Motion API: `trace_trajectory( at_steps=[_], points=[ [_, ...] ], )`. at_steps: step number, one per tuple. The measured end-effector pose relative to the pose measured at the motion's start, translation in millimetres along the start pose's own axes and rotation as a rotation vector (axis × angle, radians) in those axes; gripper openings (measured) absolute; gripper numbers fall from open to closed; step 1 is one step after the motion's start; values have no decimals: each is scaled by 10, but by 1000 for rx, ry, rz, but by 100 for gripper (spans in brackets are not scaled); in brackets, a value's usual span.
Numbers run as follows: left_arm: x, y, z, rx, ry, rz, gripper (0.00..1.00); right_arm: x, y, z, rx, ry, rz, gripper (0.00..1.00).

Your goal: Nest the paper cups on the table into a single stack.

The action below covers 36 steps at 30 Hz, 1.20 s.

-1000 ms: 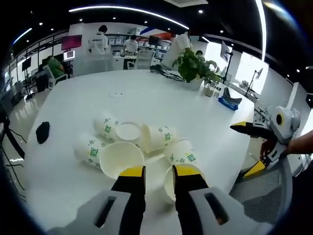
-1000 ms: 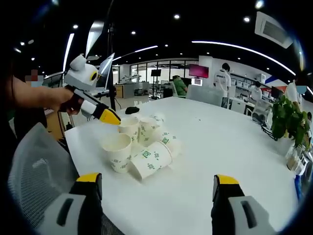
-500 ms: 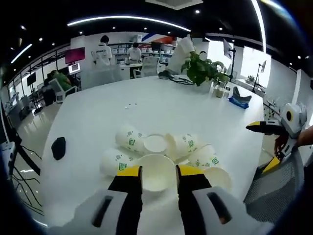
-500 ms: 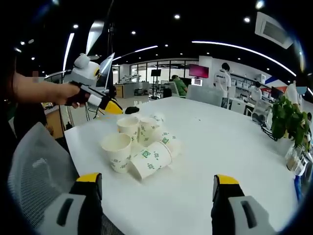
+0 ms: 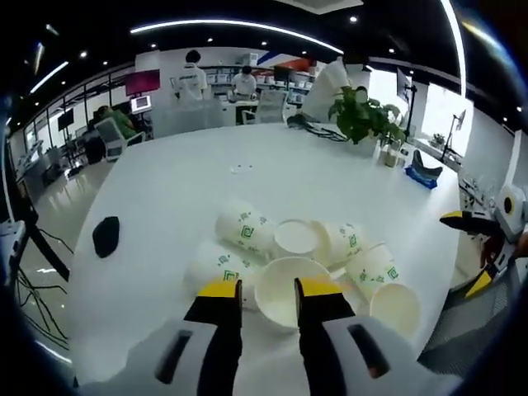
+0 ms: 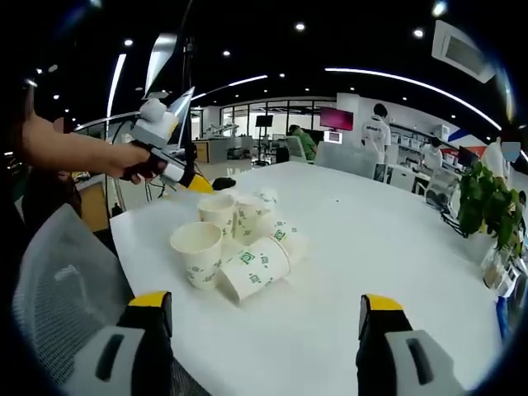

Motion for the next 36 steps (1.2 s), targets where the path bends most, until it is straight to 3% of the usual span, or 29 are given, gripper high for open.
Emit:
trace_trajectory(
  at_steps=[8,18,22,36],
  points=[
    [-85,160,60,1,-25,45,20,4,-4,-26,-11,9,-6,95],
    [-172,267,96,-3,-34,95,8,4,-2,-25,-12,6,-4,95],
    [-221,269,104,-1,-42,108,2,0,0,-26,-9,7,-4,95],
    [-219,177,46,-22,-37,121,0,-3,5,-34,-6,9,-9,95]
  ],
)
Point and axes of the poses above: the point that each gripper's makers call its tool centre point, and the gripper's own axes: y roughly forward along the fingers, z roughly to its left, x roughly out of its top, the point moved 4 cm from there along -y, roughly backward along the fingers, and after that the axes turned 3 degrees about -x, right-handed, at the moved point
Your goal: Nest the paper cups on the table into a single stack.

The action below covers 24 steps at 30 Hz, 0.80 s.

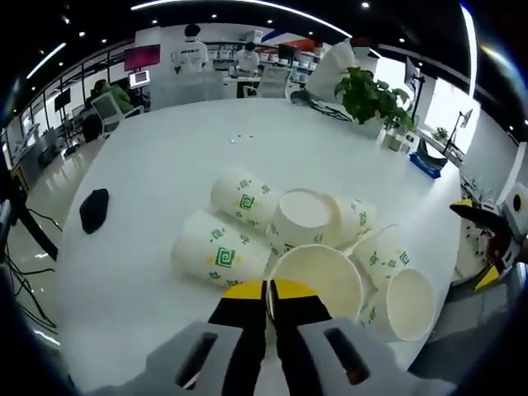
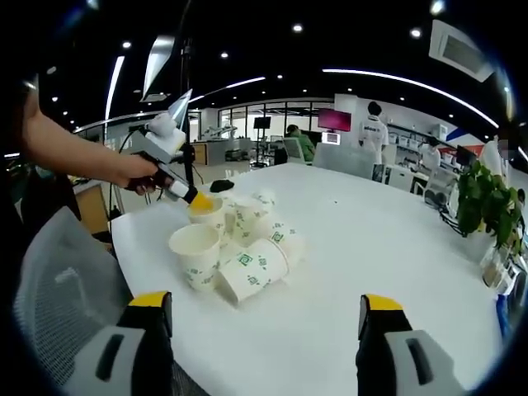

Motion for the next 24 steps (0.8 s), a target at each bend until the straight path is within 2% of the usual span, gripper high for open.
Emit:
trace_trajectory(
  at_steps=[5,12,24],
  points=[
    [-22,-79,-18,-8,22,9,0,10,-2,3,1,0,-5,95],
    [8,-183,-67,-54,20,20,0,1,2,2,3,-4,-4,95],
    [291,-505,-291,-128,69,26,0,20,-4,31,7,-8,-3,96]
  ],
)
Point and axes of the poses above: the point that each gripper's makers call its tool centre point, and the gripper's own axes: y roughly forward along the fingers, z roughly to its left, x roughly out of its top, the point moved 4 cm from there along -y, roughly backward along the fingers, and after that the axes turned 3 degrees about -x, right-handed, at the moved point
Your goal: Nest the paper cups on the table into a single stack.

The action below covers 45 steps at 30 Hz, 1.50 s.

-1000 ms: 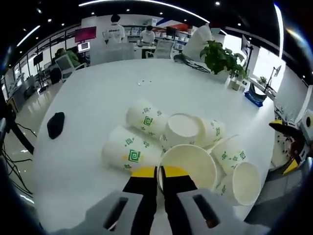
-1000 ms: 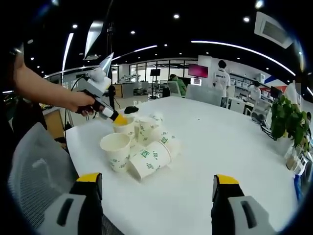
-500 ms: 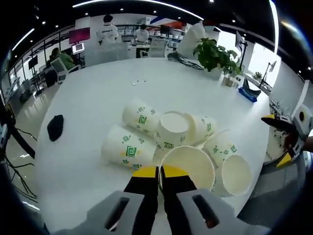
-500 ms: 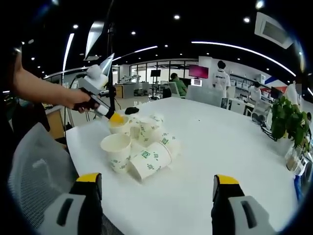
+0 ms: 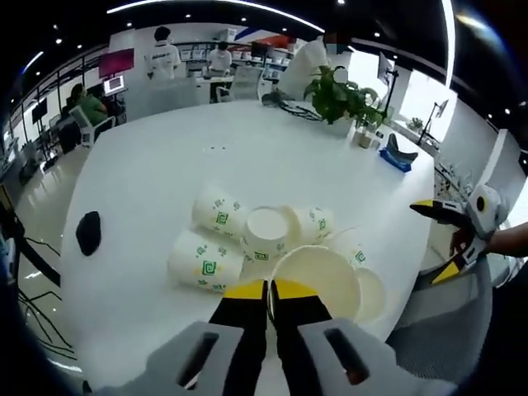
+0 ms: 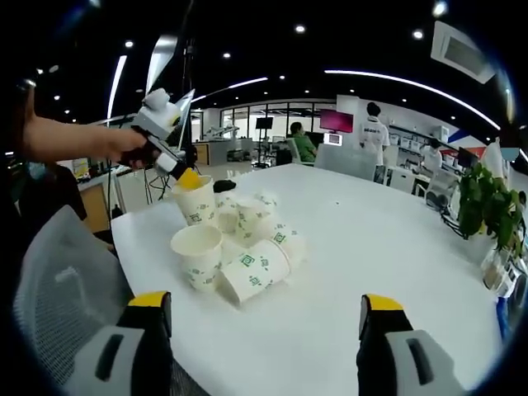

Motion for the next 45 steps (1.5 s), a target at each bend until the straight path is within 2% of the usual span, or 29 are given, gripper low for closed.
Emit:
trace_trajectory(
  at_steps=[5,12,13,31,45],
  points=[
    [149,-83,-90,-23,25,-9,0,-18,4,-23,-2,1,0,95],
    [247,-146,-262,-63,58,1,0,-30,8,-30,-1,-2,0,96],
    [238,-133,-233,-66,61,2,0,-29,9,-32,-2,-1,-1,96],
    [170,-6,-485,-158,87,62,0,-21,8,20,13,-11,9,95],
    [192,23,-616,-203,93,67,0,-32,10,10,15,-5,10,94]
  ],
)
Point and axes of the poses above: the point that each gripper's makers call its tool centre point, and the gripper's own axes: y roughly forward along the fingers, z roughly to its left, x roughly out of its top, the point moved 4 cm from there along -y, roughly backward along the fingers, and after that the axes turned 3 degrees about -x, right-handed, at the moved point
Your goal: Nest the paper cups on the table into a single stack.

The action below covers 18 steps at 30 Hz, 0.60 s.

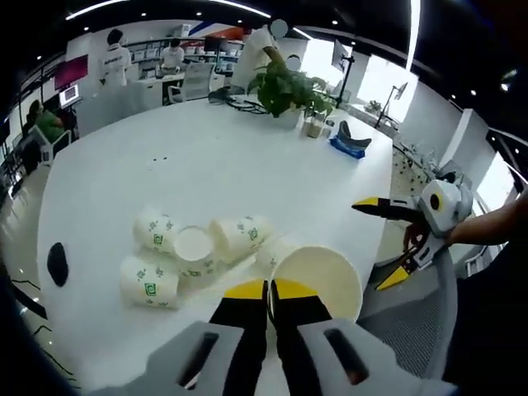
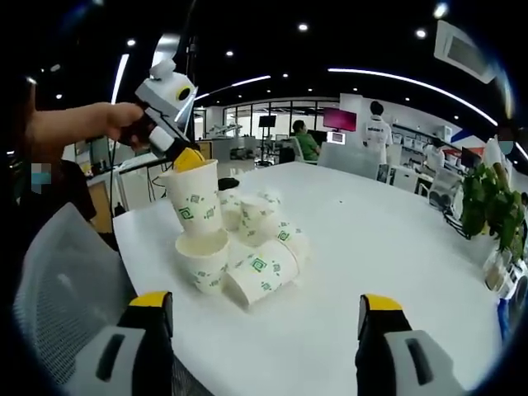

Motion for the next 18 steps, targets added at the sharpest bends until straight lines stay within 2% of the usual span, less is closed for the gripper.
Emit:
trace_trajectory(
  at_steps=[11,18],
  points=[
    [-47,135,-124,-26,12,29,0,1,-4,-5,-6,1,0,94],
    [-142,230,-115,-41,1,47,0,-3,-3,-5,-6,0,3,94]
  ],
)
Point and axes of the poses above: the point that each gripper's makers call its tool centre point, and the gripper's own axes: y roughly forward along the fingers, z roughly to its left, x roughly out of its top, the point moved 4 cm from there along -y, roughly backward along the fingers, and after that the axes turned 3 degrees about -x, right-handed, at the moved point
